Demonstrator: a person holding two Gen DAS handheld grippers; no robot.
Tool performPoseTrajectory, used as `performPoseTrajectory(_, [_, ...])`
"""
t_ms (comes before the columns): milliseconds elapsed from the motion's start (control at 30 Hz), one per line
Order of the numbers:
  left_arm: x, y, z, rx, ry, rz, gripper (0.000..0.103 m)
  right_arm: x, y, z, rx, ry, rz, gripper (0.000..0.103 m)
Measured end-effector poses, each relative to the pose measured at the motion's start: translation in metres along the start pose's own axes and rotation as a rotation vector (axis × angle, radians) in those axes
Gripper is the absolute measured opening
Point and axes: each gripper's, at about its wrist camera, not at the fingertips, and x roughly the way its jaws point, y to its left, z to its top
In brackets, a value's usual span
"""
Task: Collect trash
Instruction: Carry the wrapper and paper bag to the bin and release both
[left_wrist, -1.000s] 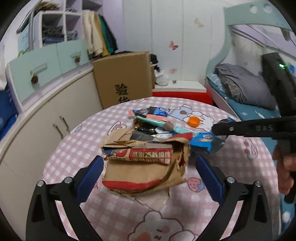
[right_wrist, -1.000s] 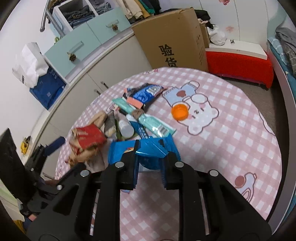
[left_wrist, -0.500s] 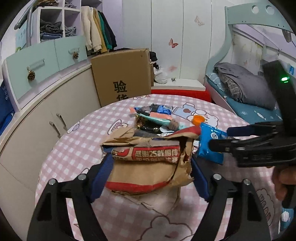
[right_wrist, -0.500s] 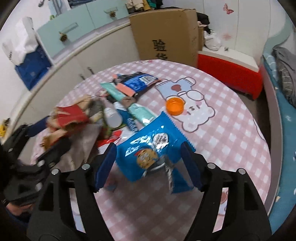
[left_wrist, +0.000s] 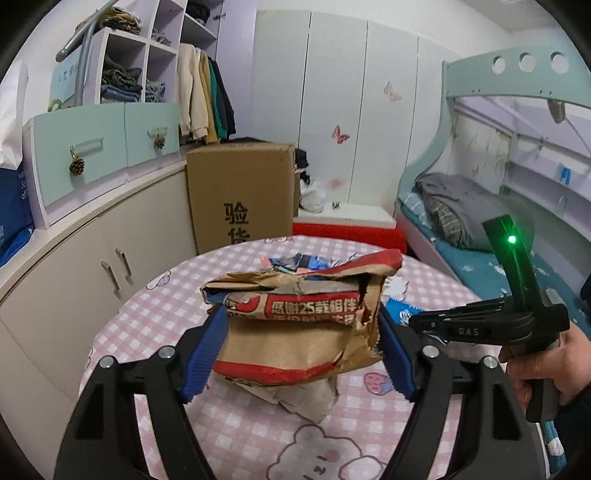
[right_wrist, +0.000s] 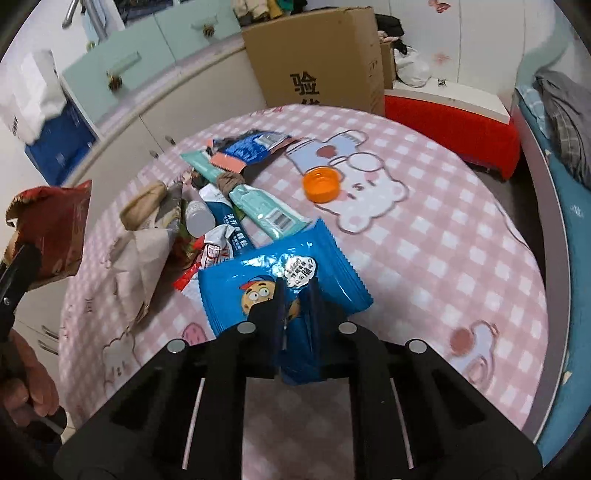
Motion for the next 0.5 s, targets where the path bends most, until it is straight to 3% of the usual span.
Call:
performPoseTrajectory(267, [-0.015, -0.007, 0.001, -0.003, -0.021, -0.012, 0.075, -0.026, -0.023, -0.014, 0.051, -0.015, 0.024, 0.015])
performPoseTrajectory(300, [-0.016, -0.009, 0.001, -0.001, -0.021, -0.015, 0.075, -0.026, -0.026, -0.017, 0.059, -0.01, 0.015, 0.022])
performPoseTrajectory(367, [-0.018, -0.013, 0.0, -0.001, -0.022, -0.02, 0.075, -0.026, -0.027, -0.021, 0.077, 0.001, -0.017, 0.081])
performPoseTrajectory(500, [-0.021, -0.014, -0.001, 0.002, -0.019, -0.032, 0.075, -0.024, -0.017, -0.023, 0.051, -0.01, -0.039, 0.082])
